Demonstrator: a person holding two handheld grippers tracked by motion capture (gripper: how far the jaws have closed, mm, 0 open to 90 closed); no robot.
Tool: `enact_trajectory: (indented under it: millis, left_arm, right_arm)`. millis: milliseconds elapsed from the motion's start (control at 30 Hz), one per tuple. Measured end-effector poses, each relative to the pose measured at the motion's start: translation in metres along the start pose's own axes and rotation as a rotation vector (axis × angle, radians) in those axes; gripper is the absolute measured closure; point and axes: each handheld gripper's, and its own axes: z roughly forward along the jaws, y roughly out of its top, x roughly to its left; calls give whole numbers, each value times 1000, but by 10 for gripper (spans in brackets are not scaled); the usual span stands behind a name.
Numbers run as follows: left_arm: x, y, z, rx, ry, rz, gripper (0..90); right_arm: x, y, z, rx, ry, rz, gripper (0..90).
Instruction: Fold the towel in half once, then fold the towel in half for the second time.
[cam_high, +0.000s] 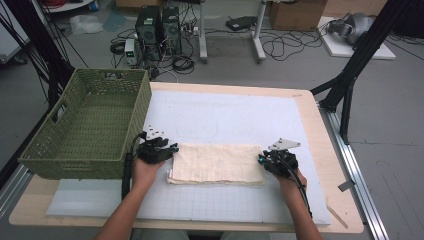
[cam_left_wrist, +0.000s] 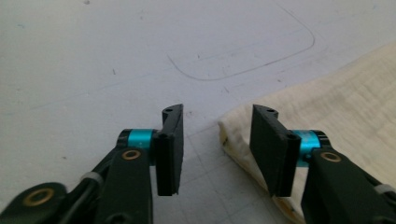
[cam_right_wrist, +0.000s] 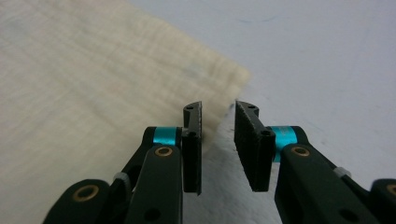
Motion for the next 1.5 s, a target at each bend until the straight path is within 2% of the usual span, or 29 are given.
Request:
enact_trajectory:
  millis: [67,133,200,267,333,400,433,533,633,700,933,1067,1200,1400,1500]
  left_arm:
    - [0,2,-5,-39,-24,6,502]
    - [-2,3,-10,-69,-58,12,456]
    - [-4,5,-14,-104,-93,0,393]
    - [-6,7,-20,-138,-135,-7,320]
    - [-9,9,-26,-171,-164,-4,255]
    - [-12,9,-32,-193,-162,14,190]
    - [-12,8,-34,-201,-180,14,174]
    - [-14,5,-38,-212,-182,8,174]
    - [-13,2,-40,-210,-199,16,174]
    - [-13,1,-40,-217,-206,7,174]
    - [-13,-4,-37,-205,-211,17,174]
    - [-13,-3,-39,-224,-215,14,175]
    - [-11,-3,-41,-225,-205,11,175]
    - [-9,-4,-42,-232,-227,-4,175]
    - [-8,-4,-41,-229,-224,-10,176]
  right_arm:
    - [-3,-2,-5,-18,-2,21,702]
    - [-6,-3,-13,-61,2,29,672]
    - [-8,-2,-23,-110,12,38,618]
    - [-9,-2,-32,-145,22,36,535]
    - [-8,-2,-41,-182,29,38,396]
    - [-7,-3,-47,-204,40,44,327]
    - [-6,-5,-50,-215,39,47,287]
    - [-7,-8,-56,-231,20,71,183]
    - [-7,-12,-59,-247,10,61,127]
    - [-9,-14,-60,-253,5,69,119]
    - [-13,-15,-61,-268,9,90,114]
    - [-11,-14,-61,-267,7,72,114]
    - [-11,-15,-60,-262,10,73,114]
    - [-8,-15,-55,-254,26,81,114]
    - [-9,-13,-54,-253,31,82,114]
